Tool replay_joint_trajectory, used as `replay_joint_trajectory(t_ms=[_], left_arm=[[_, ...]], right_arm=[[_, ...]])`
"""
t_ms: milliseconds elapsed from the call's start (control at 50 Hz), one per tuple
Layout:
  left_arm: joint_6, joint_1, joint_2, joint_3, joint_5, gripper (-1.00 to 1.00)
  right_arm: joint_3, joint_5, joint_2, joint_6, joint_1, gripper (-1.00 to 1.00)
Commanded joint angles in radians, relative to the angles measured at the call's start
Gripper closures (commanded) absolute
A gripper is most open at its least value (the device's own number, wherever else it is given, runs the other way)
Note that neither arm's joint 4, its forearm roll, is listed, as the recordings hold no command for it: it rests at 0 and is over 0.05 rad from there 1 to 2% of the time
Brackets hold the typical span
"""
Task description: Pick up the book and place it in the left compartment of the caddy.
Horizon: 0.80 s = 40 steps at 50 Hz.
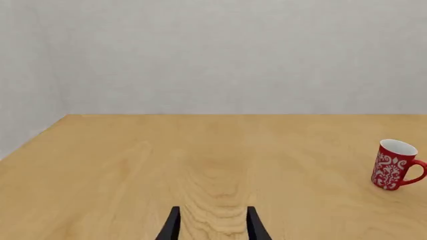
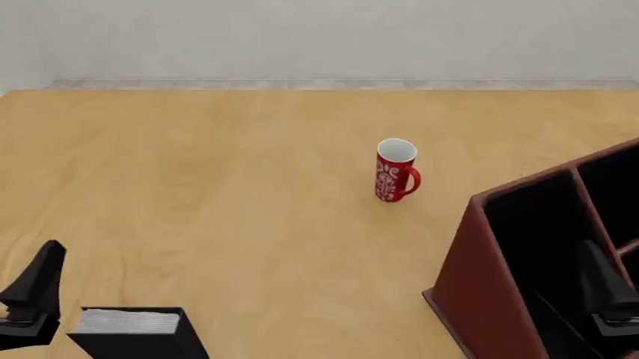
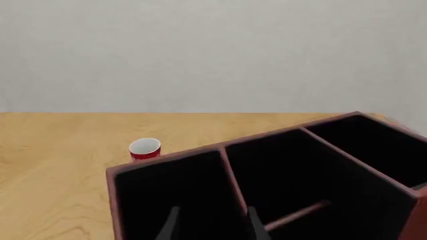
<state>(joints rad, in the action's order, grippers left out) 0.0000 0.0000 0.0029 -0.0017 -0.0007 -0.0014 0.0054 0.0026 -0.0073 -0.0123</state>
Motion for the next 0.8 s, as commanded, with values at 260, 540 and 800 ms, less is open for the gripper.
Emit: replay_joint_trajectory(t_ms=[260,540,800], left_arm=[[0.0,0.0,0.005,-0.003,-0.001,-1.0],[0.0,0.0,0.005,-0.003,-0.001,-1.0],[0.0,0.0,0.005,-0.003,-0.001,-1.0]], right_arm=[[-0.002,-0.005,0.004,-0.006,0.03,-1.0],[-0.04,0.035,0.002,-0.019,0.045,-1.0],[-0.198,0.163,0.01,-0.038,0.102,-1.0]])
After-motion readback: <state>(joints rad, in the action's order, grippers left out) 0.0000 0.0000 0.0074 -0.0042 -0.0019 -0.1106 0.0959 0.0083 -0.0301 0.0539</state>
